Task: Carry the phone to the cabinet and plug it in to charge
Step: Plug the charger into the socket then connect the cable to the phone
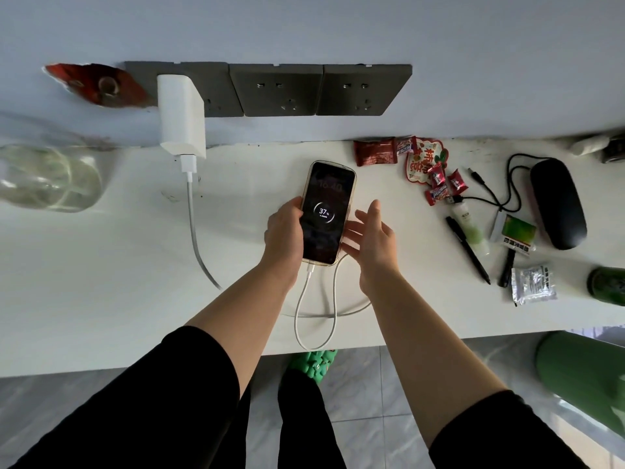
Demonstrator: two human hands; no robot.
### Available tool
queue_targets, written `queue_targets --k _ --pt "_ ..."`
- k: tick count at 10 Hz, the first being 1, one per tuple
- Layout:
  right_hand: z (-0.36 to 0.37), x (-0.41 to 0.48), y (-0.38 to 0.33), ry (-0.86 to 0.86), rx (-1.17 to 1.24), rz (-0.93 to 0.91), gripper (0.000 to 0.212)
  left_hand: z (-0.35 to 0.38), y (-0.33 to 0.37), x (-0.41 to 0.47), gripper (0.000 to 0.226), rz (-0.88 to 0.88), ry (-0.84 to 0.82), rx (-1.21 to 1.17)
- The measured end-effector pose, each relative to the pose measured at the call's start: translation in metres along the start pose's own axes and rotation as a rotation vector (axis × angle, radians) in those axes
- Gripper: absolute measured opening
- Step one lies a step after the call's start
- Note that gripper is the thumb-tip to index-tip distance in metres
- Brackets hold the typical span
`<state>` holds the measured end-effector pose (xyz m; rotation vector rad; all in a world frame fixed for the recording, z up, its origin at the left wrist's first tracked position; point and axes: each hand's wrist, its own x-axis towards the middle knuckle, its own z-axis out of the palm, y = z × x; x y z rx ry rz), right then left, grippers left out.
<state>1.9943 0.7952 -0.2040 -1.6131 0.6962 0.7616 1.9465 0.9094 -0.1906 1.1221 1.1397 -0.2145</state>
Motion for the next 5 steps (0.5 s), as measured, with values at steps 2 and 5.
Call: queue_targets --k 2,5 --pt "0.009 -0.014 -0.008 0.106 0.019 0.093 0.042 0.000 0.002 -0.008 0.039 -0.029 -0.020 -0.023" --pt "-0.019 -0.081 -0.038 -0.052 -0.857 -0.169 0.034 -0.038 0.034 -0.059 0.024 0.013 -0.002 0.491"
